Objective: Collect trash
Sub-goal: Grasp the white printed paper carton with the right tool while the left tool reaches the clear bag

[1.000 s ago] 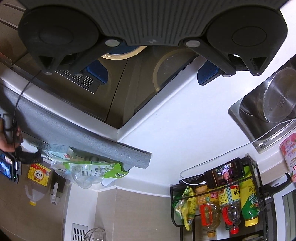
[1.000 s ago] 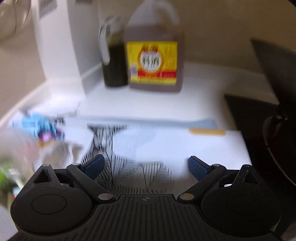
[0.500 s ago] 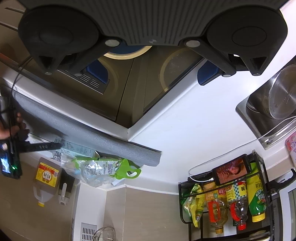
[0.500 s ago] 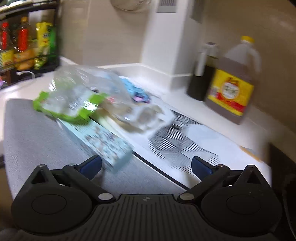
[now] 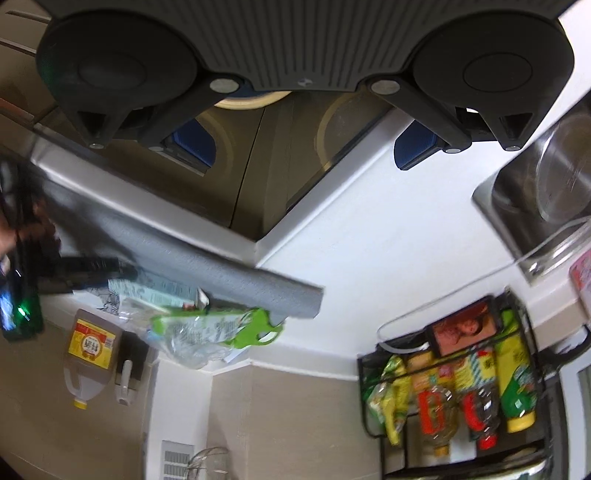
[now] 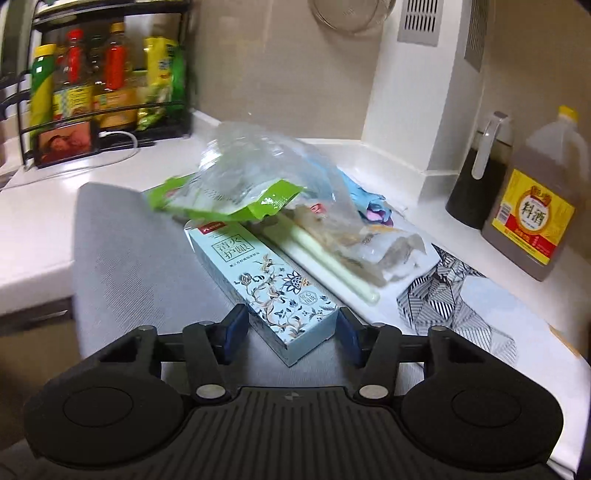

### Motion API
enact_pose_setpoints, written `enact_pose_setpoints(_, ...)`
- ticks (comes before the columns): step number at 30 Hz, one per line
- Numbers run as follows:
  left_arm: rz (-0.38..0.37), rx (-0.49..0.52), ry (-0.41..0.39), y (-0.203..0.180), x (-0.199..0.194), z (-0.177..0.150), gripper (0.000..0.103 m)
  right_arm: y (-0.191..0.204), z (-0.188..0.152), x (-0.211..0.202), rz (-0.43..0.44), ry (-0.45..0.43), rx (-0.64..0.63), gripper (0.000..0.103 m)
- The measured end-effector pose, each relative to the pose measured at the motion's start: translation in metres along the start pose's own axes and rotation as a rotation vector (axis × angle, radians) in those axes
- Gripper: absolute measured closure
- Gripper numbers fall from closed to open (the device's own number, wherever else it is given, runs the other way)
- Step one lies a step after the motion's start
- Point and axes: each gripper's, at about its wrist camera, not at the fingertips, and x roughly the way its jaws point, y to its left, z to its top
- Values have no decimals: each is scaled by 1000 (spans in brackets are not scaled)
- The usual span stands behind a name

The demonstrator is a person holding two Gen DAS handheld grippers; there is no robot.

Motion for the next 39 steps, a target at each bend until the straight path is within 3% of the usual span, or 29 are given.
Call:
enact_pose_setpoints(4,-14,37,-36,-15,11,22,0,-16,-23,-32,-53,13,104,49)
enact_pose_setpoints(9,-67,85,-97,-49,29,62,0,-47,-52,-66,-259,-2,212,49)
enact_pose_setpoints(11,-97,127,-128,-69,40,81,0,-56,-60,-73,-302,-9,228,49)
enact_pose_setpoints(15,-140,266,-178,-118,73,116,0,-68,-68,-75,-284,-11,270,43)
enact_pose_setpoints(17,-185,389,-170,-141,96,127,0,-70,-68,-73,-285,-19,265,29)
enact_pose_setpoints(21,-144,580,-129,-175,146,133,0,-68,-62,-70,-263,-27,224,25)
enact_pose_setpoints(26,-108,631,-80,-195,186,140,0,-66,-54,-53,-265,0,174,19)
enact_pose_setpoints(32,-93,648,-27,-209,217,148,2,-73,-54,-38,-222,43,189,20)
enact_pose_setpoints(33,-102,641,-24,-209,217,149,8,-73,-54,-37,-220,47,185,21)
enact_pose_setpoints(34,-113,629,-16,-209,218,151,31,-71,-54,-38,-219,43,179,30)
enact_pose_setpoints(35,-121,616,5,-208,219,152,62,-69,-55,-39,-215,38,171,37)
enact_pose_setpoints(37,-148,555,55,-201,223,155,100,-65,-55,-42,-214,32,159,47)
enact_pose_setpoints(39,-169,505,65,-193,219,154,103,-60,-56,-45,-227,20,143,57)
